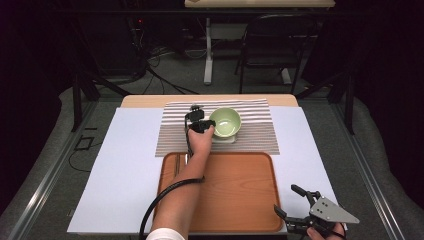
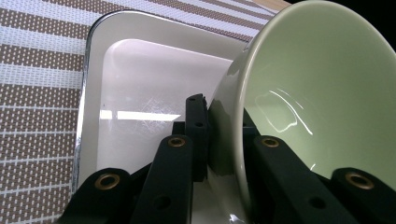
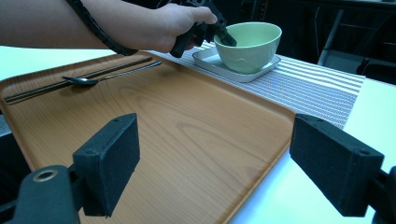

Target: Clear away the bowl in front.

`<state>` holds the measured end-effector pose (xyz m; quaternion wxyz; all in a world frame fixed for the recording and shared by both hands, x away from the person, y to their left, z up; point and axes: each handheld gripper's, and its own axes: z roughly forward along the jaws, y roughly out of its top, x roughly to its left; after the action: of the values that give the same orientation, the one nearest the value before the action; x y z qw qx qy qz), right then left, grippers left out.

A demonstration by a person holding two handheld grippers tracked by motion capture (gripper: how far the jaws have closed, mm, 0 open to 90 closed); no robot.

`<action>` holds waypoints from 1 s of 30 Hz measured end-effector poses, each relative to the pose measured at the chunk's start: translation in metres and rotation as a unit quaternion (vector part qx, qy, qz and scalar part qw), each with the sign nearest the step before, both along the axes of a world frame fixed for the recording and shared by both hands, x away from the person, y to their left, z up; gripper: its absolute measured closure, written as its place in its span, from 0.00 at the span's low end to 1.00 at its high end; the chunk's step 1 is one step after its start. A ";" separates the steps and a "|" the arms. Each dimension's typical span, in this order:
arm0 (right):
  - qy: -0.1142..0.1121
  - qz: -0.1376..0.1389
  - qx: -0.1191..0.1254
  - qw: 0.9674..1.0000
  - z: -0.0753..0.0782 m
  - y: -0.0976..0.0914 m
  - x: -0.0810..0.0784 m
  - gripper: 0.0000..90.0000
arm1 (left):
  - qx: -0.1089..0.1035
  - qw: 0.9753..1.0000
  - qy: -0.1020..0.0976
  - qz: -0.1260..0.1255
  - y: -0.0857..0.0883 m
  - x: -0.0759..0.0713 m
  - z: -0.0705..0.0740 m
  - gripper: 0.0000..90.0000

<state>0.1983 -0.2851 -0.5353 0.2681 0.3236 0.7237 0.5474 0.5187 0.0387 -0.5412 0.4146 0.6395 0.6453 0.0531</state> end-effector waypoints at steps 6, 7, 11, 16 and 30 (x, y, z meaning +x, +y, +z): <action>-0.001 0.000 0.000 1.000 0.000 0.000 0.000 0.17 | -0.001 1.000 0.003 0.000 0.000 0.000 0.000 0.92; -0.001 0.000 0.000 1.000 0.000 0.000 0.000 0.17 | -0.001 1.000 0.003 0.000 0.000 0.000 0.000 0.92; 0.000 0.000 0.000 1.000 0.000 0.000 0.000 0.17 | 0.000 1.000 0.004 0.000 0.000 0.000 0.001 0.92; -0.001 0.001 0.000 1.000 0.000 0.000 0.000 0.17 | -0.001 1.000 0.005 -0.001 0.000 0.000 0.002 0.92; -0.001 0.001 -0.001 1.000 0.000 0.000 0.000 0.17 | -0.003 1.000 -0.001 0.000 0.009 -0.003 0.017 0.92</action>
<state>0.1986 -0.2853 -0.5352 0.2686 0.3225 0.7241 0.5474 0.5156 0.0474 -0.5245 0.4173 0.6378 0.6453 0.0519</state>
